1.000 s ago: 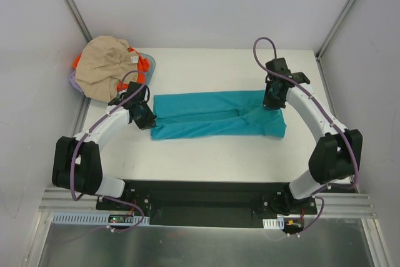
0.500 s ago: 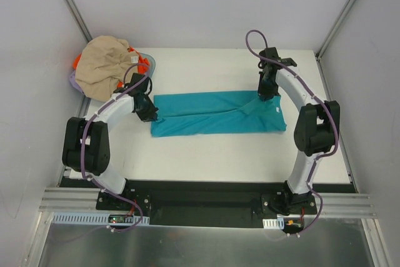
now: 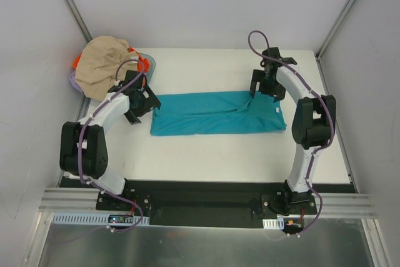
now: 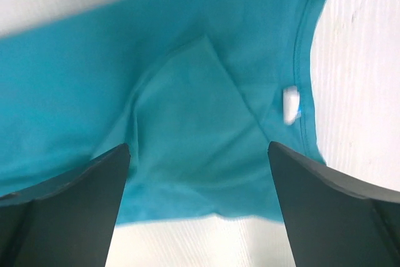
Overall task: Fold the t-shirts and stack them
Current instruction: Fold the other side of the tshirt into a rectangle
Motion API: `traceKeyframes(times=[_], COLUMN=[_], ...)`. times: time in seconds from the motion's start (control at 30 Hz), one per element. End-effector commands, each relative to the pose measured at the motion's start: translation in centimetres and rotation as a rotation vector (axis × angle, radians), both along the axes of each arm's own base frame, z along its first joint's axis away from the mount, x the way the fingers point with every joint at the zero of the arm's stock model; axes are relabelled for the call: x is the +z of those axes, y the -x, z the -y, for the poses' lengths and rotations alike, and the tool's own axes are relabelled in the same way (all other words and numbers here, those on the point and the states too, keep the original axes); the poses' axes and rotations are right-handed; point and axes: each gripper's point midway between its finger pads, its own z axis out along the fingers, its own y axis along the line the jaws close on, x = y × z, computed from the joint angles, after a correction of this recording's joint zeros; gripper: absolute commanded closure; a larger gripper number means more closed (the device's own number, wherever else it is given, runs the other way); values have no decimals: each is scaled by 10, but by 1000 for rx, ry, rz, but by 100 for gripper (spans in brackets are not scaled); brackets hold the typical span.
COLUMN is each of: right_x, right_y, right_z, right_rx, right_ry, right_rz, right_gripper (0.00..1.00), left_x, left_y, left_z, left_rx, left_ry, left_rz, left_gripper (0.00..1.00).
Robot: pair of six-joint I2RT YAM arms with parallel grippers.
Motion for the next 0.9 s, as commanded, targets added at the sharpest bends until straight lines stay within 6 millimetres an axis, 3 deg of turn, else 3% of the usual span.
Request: traceKeyframes(times=[0.0, 0.03, 0.07, 0.13, 0.17, 0.23, 0.27, 0.37, 0.47, 0.67, 0.73, 0.87], right_x=[54, 38, 48, 47, 37, 36, 26, 9, -4, -9, -8, -10], right_y=[21, 41, 47, 52, 62, 64, 68, 68, 64, 20, -3, -10], right_z=[-13, -24, -33, -53, -59, -80, -86, -98, -111, -141, -145, -144], right_rx=[34, 62, 84, 112, 111, 125, 128, 130, 133, 183, 193, 216], right_ry=[-116, -183, -240, -364, -401, -516, -531, -487, -467, -452, -415, -362], right_rz=[149, 98, 128, 150, 124, 111, 83, 58, 22, 52, 81, 42], right_gripper=[3, 3, 3, 3, 3, 3, 3, 3, 3, 3, 3, 3], left_x=[44, 50, 52, 51, 50, 43, 41, 29, 20, 10, 10, 11], left_y=[-1, 0, 0, -1, -1, -3, -1, -5, -4, 4, 5, 8], left_z=[-3, 4, 10, 31, 38, 59, 68, 75, 76, 67, 65, 65], left_rx=[-4, -28, -47, -126, -163, -230, -253, -271, -274, -273, -279, -292], left_ry=[7, 43, 65, 107, 111, 134, 155, 149, 150, 113, 104, 104], left_rz=[128, 139, 145, 139, 135, 110, 98, 71, 48, 46, 51, 59], left_gripper=[1, 1, 1, 1, 1, 1, 1, 1, 1, 1, 1, 1])
